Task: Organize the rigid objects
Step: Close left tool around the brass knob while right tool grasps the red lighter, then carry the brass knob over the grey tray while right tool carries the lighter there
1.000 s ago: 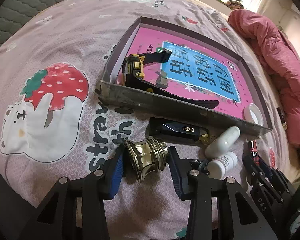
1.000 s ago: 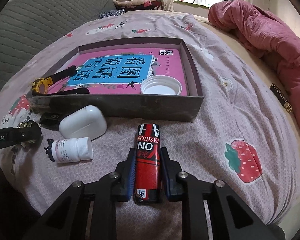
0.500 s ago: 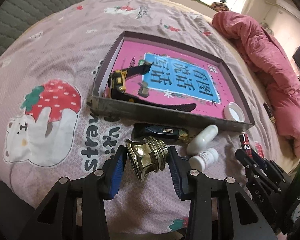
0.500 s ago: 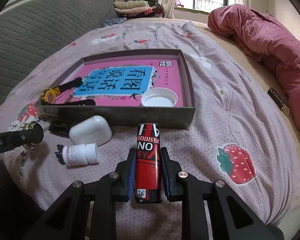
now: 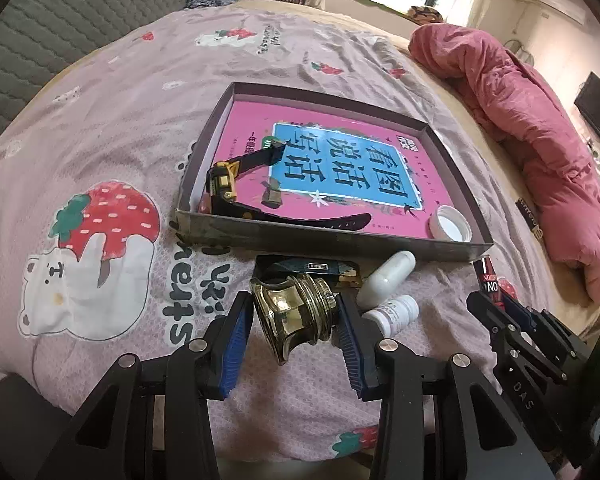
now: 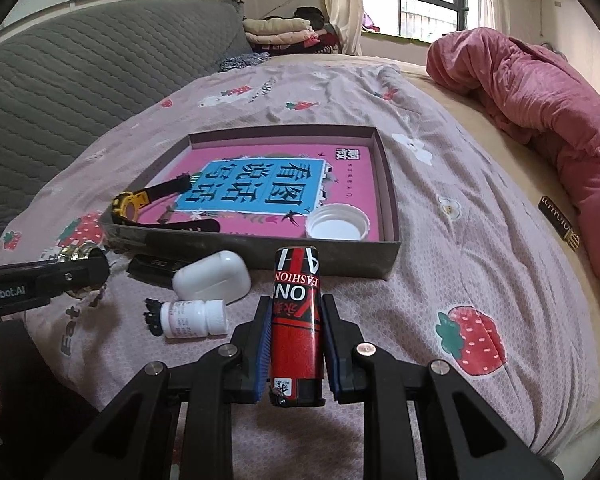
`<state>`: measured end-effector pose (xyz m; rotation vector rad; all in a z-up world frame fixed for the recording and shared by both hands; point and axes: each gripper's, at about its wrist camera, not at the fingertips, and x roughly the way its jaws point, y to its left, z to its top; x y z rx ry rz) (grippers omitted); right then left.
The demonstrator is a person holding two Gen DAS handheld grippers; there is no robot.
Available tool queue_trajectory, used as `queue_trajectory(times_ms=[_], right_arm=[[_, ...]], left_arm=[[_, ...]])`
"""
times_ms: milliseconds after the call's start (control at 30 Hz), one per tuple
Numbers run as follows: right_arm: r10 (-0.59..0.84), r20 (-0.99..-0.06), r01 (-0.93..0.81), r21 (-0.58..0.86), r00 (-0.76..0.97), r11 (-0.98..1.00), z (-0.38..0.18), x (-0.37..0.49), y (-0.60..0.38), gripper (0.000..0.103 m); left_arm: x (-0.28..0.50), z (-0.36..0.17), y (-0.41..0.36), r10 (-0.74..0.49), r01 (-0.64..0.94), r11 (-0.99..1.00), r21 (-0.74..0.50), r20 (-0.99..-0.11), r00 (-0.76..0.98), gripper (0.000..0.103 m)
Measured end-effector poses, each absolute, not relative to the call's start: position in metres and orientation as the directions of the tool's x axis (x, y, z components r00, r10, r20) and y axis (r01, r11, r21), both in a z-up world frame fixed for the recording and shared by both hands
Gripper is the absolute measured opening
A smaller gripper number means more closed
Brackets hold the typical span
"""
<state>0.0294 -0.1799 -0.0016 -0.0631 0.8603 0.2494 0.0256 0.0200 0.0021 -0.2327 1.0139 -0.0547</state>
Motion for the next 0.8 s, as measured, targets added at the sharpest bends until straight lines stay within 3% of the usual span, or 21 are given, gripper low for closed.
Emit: queue_trajectory(times_ms=[800], right_arm=[[0.255, -0.705, -0.279, 0.084, 0.661, 0.957, 0.027, 0.036, -0.168, 0.023]], left_arm=[[0.034, 0.025, 0.005, -0.176, 0.005, 0.977, -0.215, -0.786, 0.592, 0.044]])
